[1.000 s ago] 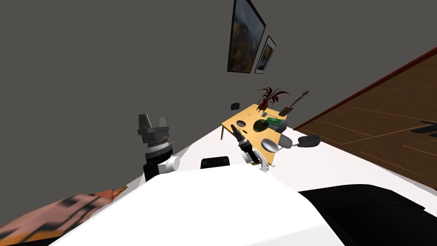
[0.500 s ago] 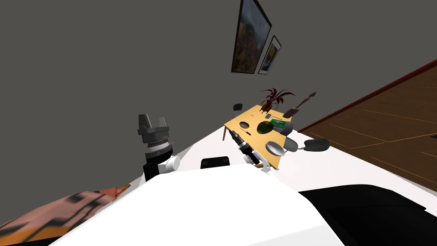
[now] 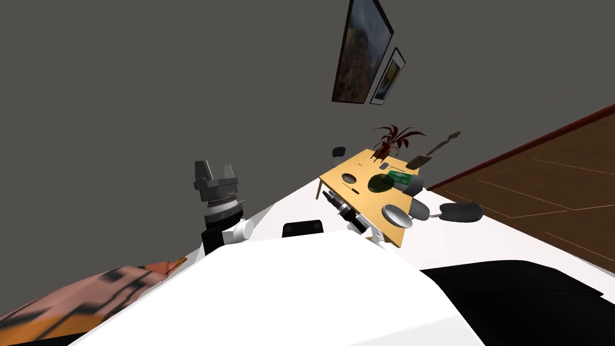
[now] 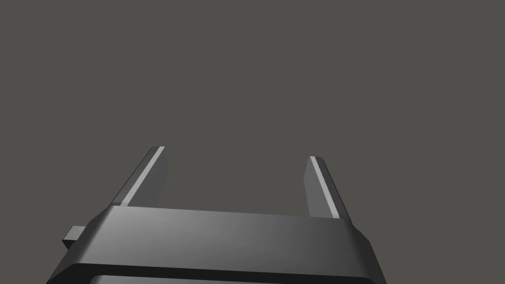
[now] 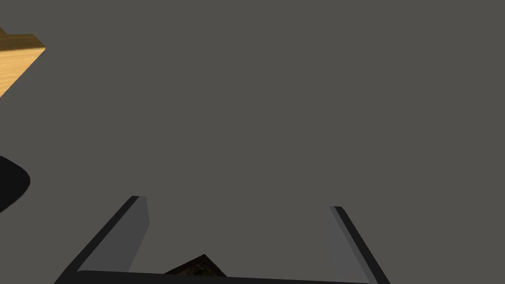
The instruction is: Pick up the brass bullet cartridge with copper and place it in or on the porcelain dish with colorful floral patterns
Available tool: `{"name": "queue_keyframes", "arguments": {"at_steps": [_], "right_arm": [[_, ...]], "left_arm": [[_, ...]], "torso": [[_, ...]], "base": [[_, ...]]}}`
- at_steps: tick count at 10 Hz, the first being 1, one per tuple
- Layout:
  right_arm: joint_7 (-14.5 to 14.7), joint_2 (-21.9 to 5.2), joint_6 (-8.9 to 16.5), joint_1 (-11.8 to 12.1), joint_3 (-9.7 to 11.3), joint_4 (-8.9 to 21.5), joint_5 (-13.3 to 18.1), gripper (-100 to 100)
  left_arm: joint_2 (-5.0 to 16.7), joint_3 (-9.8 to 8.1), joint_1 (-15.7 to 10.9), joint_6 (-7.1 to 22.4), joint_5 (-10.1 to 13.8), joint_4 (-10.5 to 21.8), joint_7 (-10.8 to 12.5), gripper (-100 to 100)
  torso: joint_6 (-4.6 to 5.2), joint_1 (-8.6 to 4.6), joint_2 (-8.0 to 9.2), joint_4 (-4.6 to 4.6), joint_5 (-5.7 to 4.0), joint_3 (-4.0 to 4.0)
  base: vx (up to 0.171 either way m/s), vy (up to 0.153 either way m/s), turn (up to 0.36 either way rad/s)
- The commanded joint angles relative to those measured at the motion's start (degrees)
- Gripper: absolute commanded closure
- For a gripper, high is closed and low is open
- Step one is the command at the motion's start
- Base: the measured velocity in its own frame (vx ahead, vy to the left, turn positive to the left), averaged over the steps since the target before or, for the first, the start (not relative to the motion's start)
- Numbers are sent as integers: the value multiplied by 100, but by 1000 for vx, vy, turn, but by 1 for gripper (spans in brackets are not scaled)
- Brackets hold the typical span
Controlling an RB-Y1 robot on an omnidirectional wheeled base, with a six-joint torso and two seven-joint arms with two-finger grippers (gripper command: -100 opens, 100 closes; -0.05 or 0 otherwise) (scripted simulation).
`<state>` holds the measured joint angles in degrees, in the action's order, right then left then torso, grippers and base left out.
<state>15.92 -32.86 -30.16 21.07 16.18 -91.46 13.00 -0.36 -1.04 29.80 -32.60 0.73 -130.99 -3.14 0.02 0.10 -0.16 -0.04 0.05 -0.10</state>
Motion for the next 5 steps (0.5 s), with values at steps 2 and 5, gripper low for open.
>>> {"name": "queue_keyframes", "arguments": {"at_steps": [2, 5], "right_arm": [[94, -220, 48, -12, 100, 413, 106, -100], [198, -417, 106, -21, 200, 798, 214, -100]], "left_arm": [[0, 0, 0, 0, 0, 0, 0, 0], [0, 0, 0, 0, 0, 0, 0, 0]], "torso": [[-2, 2, -4, 0, 0, -1], [0, 4, -9, -2, 0, -5]], "base": [[58, 42, 77], [60, 39, 44]]}}
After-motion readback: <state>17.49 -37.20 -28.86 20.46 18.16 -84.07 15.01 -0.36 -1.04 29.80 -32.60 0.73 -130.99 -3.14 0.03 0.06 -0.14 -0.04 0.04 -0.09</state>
